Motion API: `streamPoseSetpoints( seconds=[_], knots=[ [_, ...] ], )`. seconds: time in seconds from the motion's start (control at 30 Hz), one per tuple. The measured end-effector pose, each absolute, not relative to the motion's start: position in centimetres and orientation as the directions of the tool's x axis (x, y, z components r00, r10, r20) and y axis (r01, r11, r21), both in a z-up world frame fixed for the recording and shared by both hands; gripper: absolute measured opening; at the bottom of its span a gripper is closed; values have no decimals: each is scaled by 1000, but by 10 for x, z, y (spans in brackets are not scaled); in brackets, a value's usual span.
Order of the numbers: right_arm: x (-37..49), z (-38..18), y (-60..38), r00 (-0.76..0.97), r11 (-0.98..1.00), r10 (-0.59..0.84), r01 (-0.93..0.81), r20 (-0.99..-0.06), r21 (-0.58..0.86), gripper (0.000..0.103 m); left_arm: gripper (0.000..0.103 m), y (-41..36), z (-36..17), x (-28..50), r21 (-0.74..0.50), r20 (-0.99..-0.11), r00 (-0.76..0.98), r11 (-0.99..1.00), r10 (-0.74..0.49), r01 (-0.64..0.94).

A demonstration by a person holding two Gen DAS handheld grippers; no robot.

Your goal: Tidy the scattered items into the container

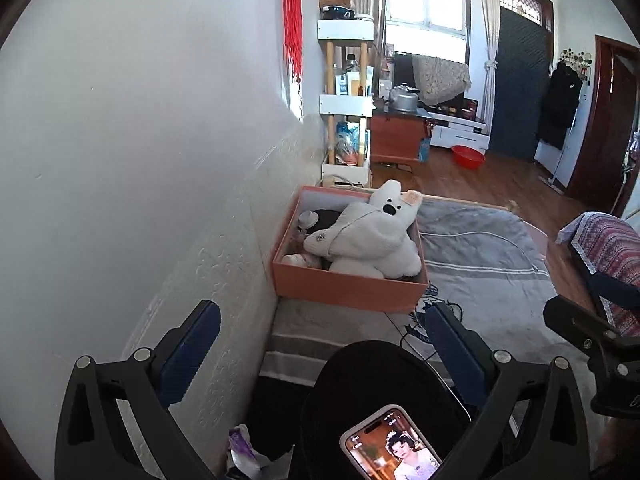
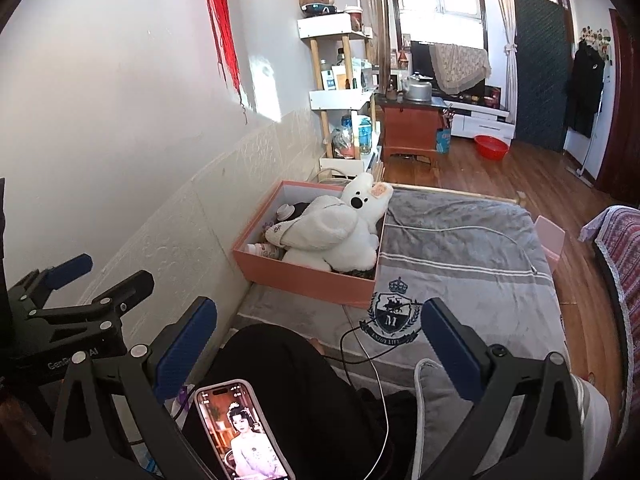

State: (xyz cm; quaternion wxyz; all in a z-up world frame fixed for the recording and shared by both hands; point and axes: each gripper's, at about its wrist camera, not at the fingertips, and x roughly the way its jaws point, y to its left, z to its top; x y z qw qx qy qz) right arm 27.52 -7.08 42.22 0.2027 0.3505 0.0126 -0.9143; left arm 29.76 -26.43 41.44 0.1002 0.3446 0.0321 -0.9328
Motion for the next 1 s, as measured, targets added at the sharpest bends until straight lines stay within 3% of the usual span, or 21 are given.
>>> streamPoseSetpoints(
  seconds=[1.0],
  knots=[
    [264,398,-70,-619,-925,-345,353,-706,143,102,103,-236,398,293,102,-673,-703,-970,-230,220]
  ],
)
